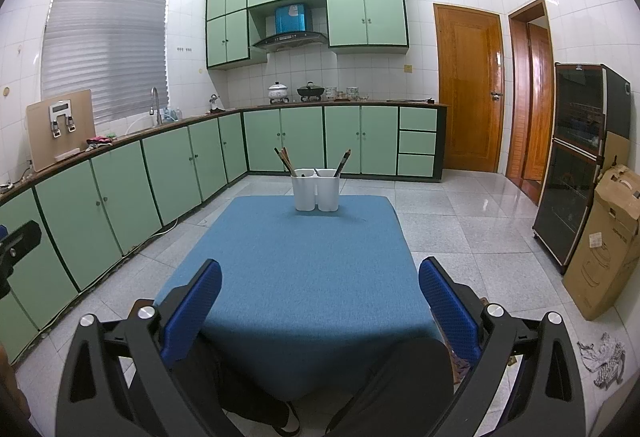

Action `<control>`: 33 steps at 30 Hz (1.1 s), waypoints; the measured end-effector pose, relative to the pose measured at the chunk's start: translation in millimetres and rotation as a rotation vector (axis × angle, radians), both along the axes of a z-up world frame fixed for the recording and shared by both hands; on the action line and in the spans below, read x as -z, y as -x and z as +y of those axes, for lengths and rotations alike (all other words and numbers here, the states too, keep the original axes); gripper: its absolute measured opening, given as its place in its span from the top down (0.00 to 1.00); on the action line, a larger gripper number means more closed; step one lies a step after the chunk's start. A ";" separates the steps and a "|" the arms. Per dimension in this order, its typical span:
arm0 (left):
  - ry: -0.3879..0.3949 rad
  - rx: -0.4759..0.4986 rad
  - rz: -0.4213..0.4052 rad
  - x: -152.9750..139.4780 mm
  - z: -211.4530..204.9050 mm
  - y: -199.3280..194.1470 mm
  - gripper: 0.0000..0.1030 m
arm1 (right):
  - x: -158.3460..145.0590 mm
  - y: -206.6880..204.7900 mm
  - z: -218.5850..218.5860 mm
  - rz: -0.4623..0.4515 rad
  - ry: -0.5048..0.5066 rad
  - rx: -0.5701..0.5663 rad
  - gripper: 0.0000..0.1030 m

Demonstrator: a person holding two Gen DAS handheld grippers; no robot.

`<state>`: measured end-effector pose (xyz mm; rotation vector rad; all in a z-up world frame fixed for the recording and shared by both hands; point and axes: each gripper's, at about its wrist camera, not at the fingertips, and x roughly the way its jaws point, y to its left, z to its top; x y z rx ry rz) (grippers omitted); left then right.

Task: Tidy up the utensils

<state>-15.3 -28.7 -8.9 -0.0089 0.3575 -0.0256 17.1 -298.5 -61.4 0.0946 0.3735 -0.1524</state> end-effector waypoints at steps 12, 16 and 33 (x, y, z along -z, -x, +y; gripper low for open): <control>0.001 0.000 0.002 0.4 0.3 -1.2 0.05 | 1.5 -1.1 4.1 -0.005 0.001 0.002 0.06; 0.003 -0.002 0.004 0.0 -1.0 -1.5 0.05 | 1.6 -2.6 6.0 -0.002 0.000 0.001 0.06; 0.009 -0.002 0.012 1.6 -2.0 -2.8 0.05 | 4.1 -1.6 7.7 -0.002 -0.005 0.002 0.06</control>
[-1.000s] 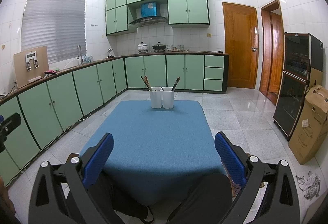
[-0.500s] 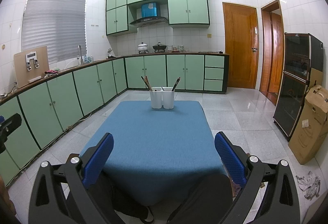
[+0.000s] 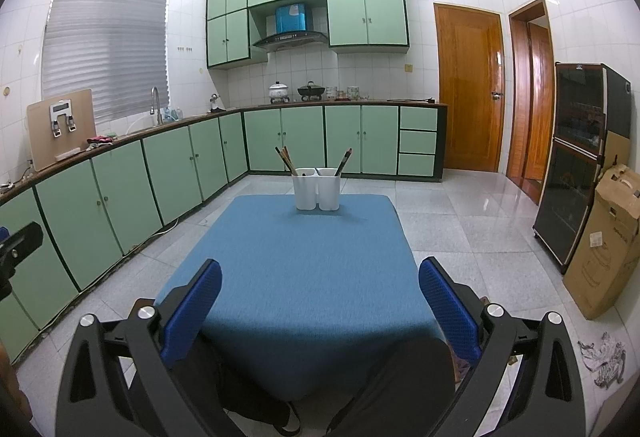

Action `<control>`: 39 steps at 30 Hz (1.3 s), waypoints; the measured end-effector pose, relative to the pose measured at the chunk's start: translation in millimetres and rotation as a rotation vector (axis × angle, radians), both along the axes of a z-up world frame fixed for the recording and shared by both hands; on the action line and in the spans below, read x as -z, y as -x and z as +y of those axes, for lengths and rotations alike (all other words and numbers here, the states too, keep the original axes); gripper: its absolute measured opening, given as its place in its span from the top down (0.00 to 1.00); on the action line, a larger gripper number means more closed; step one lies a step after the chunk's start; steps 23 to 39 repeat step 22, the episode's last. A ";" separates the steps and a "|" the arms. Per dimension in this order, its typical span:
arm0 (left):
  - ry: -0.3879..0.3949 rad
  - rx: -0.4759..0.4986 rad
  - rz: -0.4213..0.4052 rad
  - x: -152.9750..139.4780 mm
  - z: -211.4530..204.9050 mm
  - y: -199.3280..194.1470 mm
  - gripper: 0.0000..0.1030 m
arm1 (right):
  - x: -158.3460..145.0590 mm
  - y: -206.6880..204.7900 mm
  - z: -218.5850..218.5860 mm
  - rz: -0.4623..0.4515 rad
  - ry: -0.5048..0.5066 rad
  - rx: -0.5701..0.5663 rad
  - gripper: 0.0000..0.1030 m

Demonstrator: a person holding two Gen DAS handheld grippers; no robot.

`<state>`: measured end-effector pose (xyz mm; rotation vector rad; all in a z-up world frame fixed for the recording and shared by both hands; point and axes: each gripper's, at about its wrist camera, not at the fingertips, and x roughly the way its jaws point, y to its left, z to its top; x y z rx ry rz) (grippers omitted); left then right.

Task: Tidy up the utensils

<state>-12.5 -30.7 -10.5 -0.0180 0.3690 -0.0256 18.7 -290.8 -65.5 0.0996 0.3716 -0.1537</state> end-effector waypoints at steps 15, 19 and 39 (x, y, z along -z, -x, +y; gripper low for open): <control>-0.006 0.002 -0.008 5.3 -2.4 2.6 0.05 | 4.4 1.4 1.9 -0.002 -0.002 0.009 0.06; -0.001 -0.001 -0.012 4.7 -3.5 3.9 0.05 | 4.3 2.2 2.5 -0.008 -0.002 0.011 0.06; 0.004 -0.003 -0.012 4.9 -3.7 4.9 0.05 | 4.4 2.3 3.3 -0.008 -0.002 0.011 0.06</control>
